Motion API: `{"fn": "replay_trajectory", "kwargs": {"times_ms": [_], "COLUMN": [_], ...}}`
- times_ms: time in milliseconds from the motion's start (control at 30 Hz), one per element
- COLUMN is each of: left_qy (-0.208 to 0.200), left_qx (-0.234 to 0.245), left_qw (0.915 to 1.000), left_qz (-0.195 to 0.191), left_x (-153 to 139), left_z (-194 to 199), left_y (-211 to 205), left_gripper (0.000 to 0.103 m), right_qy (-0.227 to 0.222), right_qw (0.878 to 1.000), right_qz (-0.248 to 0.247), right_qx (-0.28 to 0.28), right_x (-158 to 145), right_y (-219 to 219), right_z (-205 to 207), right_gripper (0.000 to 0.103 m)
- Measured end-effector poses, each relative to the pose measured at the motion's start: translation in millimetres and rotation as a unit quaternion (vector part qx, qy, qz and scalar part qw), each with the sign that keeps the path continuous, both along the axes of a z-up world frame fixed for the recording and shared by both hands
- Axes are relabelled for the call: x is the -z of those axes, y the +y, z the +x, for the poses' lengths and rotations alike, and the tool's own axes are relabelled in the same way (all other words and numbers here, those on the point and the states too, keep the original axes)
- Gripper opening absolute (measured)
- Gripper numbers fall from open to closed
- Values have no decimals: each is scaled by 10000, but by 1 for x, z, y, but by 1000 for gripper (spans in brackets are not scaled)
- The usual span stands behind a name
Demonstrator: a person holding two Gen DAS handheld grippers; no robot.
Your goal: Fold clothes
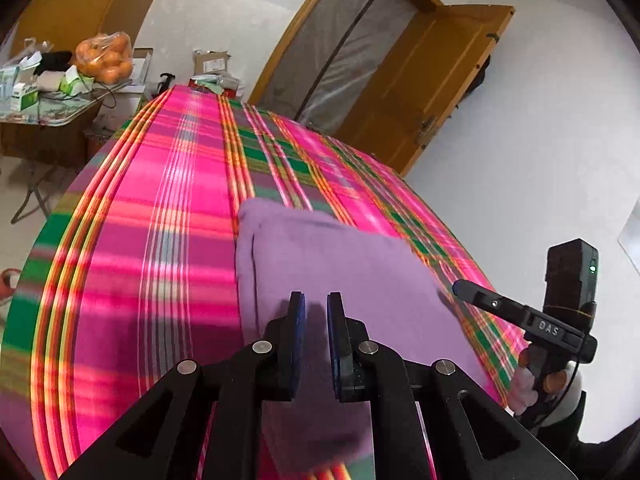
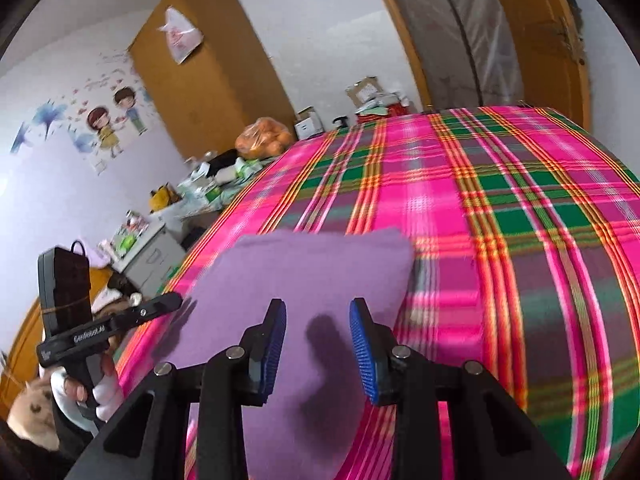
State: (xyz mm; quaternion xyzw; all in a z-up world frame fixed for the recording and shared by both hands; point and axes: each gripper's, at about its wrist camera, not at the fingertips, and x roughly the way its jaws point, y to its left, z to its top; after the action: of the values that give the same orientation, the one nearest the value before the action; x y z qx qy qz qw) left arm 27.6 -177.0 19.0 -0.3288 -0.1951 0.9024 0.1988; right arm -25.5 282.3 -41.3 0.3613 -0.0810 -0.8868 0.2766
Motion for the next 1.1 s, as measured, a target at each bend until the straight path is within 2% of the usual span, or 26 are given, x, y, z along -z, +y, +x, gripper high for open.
{"fn": "replay_trajectory", "kwargs": {"times_ms": [133,300,433,500,600,767,1100], "left_qy": [-169,74,-28,88,266,466,548], "left_qx": [-38,-179,-161,-190,-229,-273,-295], "left_qw": [9998,9996,9996,9996,9988,9978,9975], "left_qz": [-31,-188,-245,-193,-352,-395,-345], "left_x": [11,-2,11,17,19,22,25], "left_z": [1,20,27,33,37,40,44], "left_y": [3,0,-1,0,5,7,8], "left_gripper": [11,11,11,11,11,11,11], "right_qy": [99,255,222,298,410,518,583], "right_qw": [9997,9996,9994,9992,9989,9985,9981], "right_qz": [223,135,274,245,214,157,189], "right_qx": [-49,-11,-71,-47,-23,1,99], "right_x": [9,-3,8,13,18,21,21], "right_y": [-8,-3,-3,-2,-1,1,0], "right_z": [13,31,39,41,43,46,48], "right_gripper": [34,34,34,35,36,36,36]}}
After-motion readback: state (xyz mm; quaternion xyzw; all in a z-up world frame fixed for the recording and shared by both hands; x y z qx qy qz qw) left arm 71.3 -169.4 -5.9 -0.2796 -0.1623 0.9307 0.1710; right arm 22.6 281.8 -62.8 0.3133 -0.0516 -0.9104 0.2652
